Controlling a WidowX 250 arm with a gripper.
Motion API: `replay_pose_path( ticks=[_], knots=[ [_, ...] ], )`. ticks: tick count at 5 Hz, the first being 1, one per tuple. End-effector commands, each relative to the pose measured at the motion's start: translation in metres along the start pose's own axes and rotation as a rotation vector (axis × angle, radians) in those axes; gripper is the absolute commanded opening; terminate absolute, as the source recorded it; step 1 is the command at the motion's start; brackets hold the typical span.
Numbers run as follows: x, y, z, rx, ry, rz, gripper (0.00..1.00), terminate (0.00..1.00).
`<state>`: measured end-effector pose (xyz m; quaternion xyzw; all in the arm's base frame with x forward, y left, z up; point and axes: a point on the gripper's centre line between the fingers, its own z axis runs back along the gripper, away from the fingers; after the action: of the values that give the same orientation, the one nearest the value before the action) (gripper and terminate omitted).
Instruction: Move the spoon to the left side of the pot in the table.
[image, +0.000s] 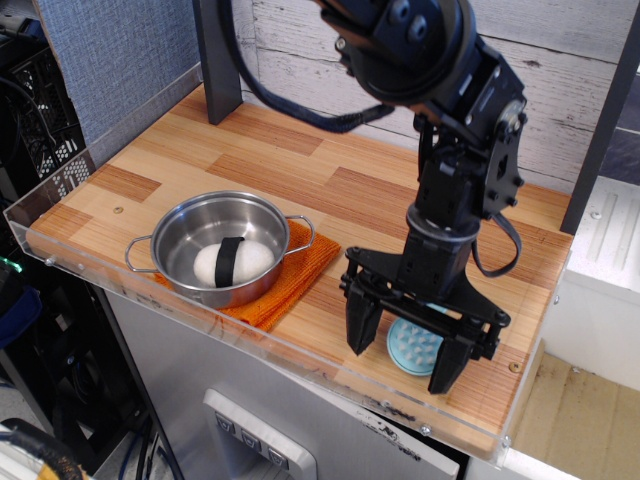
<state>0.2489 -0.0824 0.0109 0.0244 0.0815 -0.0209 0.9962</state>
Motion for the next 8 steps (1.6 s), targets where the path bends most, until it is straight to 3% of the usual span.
replay_pose_path(
  ticks=[1,3,4,6,8],
  knots=[
    [0.006,-0.007,0.008,-0.052,-0.06,-0.001,1.0,0.0],
    [0.012,-0.01,0.01,-0.059,-0.078,-0.016,1.0,0.0],
    [0.015,-0.009,0.01,-0.056,-0.086,0.006,0.0,0.0],
    [0.016,-0.008,0.02,-0.038,-0.118,0.005,0.0,0.0],
    [0.026,-0.002,0.112,0.022,-0.327,-0.124,0.0,0.0]
  ],
)
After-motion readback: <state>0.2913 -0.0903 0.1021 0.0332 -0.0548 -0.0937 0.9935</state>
